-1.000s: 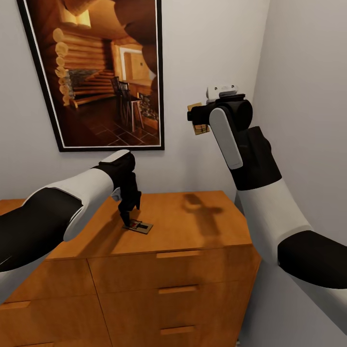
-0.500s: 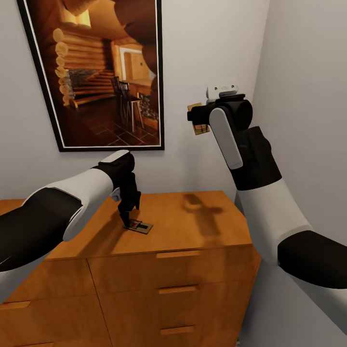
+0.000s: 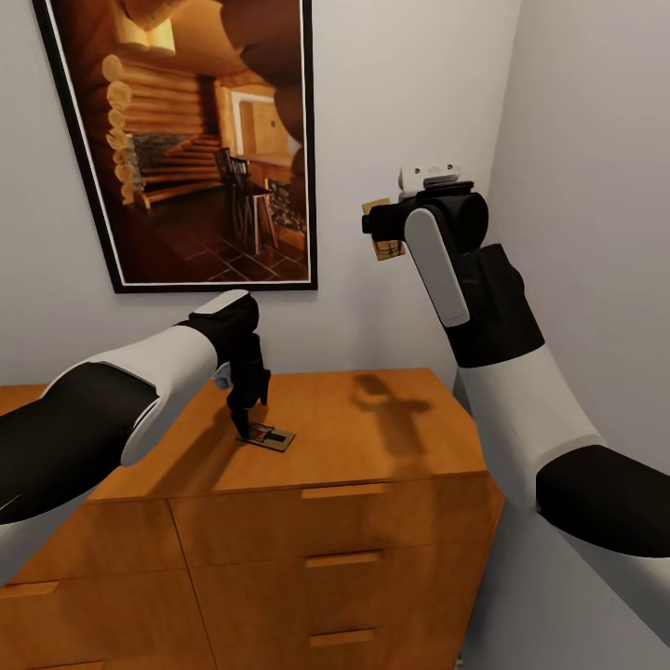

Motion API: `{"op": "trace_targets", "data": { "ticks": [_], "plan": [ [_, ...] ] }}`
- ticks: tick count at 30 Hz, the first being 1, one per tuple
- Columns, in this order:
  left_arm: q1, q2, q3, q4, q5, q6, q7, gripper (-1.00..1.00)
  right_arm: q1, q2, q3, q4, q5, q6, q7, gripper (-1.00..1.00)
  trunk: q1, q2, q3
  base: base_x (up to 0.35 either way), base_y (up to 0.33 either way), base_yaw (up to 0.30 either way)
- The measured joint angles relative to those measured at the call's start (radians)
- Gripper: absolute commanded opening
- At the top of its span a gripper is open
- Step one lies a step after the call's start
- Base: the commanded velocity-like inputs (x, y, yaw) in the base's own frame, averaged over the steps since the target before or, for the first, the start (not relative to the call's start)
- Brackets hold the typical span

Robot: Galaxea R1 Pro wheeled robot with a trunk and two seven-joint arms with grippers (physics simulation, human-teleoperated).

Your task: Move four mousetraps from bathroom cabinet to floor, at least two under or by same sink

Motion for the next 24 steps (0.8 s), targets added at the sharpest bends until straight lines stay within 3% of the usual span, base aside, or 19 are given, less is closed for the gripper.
{"op": "trace_targets", "data": {
  "ticks": [24],
  "plan": [
    [0.000,0.001,-0.003,-0.002,-0.005,-0.015,0.000,1.00,0.001,0.001,0.000,0.000,0.000,0.000,0.000,-1.00,0.000,0.000,0.000,0.000,0.000,0.000]
  ]
}}
